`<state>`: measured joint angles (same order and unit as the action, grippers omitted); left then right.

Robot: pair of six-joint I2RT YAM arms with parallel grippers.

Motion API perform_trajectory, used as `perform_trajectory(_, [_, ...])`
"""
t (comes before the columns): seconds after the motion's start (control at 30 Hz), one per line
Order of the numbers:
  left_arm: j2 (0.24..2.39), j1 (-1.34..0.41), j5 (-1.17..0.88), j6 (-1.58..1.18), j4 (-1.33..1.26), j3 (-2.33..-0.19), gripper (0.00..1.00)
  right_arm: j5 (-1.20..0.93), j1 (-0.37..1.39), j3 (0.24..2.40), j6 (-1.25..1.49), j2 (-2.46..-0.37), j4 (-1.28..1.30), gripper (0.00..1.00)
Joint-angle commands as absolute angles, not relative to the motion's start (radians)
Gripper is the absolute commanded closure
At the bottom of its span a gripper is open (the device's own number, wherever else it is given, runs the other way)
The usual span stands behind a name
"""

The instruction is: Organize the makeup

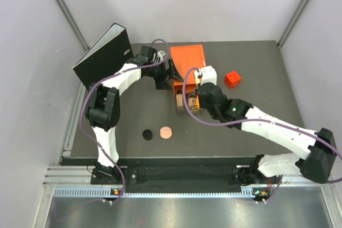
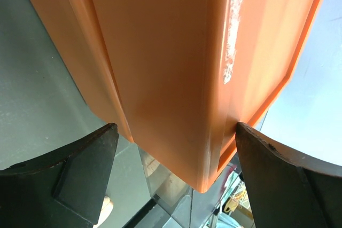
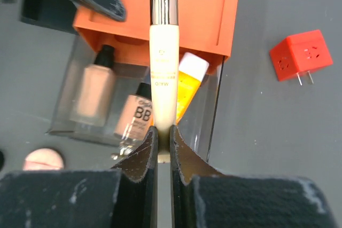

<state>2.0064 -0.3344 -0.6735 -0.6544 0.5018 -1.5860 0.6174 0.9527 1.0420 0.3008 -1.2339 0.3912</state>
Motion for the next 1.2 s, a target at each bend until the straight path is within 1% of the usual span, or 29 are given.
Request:
perform_trajectory(0.0, [2.079,-0.334,-0.540,-0.640,0.537,-1.578,0.07,0.488,0.894,1.078,0.230,-1.287,0.311,0.95])
perform_trajectory(0.23, [2.091,-0.333,-0.545,-0.652,0.541,-1.591,0.07,0.379,0.887,1.152,0.175,-1.429,0.296,0.94])
perform_trajectory(0.5, [2.109,-0.324,-0.551,-0.667,0.563,-1.634,0.07,0.310,0.887,1.190,0.120,-1.488,0.342,0.92])
perform_trajectory(0.6, [2.121,-0.322,-0.554,-0.667,0.578,-1.660,0.07,0.298,0.887,1.206,0.098,-1.509,0.385,0.81])
perform_trajectory(0.63, [2.126,-0.322,-0.555,-0.664,0.583,-1.666,0.07,0.308,0.885,1.210,0.097,-1.517,0.396,0.69])
perform_trajectory(0.7, [2.138,-0.322,-0.555,-0.661,0.595,-1.684,0.07,0.322,0.885,1.226,0.098,-1.534,0.432,0.58])
perform_trajectory(0.73, [2.141,-0.322,-0.557,-0.660,0.601,-1.689,0.07,0.333,0.885,1.230,0.098,-1.539,0.440,0.49])
perform_trajectory(0.83, [2.152,-0.321,-0.561,-0.655,0.609,-1.706,0.07,0.385,0.882,1.242,0.121,-1.545,0.471,0.37])
perform_trajectory(0.97, [2.164,-0.318,-0.563,-0.643,0.629,-1.732,0.07,0.422,0.876,1.256,0.159,-1.540,0.480,0.36])
perform_trajectory(1.17, [2.181,-0.301,-0.571,-0.632,0.649,-1.761,0.07,0.442,0.873,1.278,0.161,-1.534,0.425,0.41])
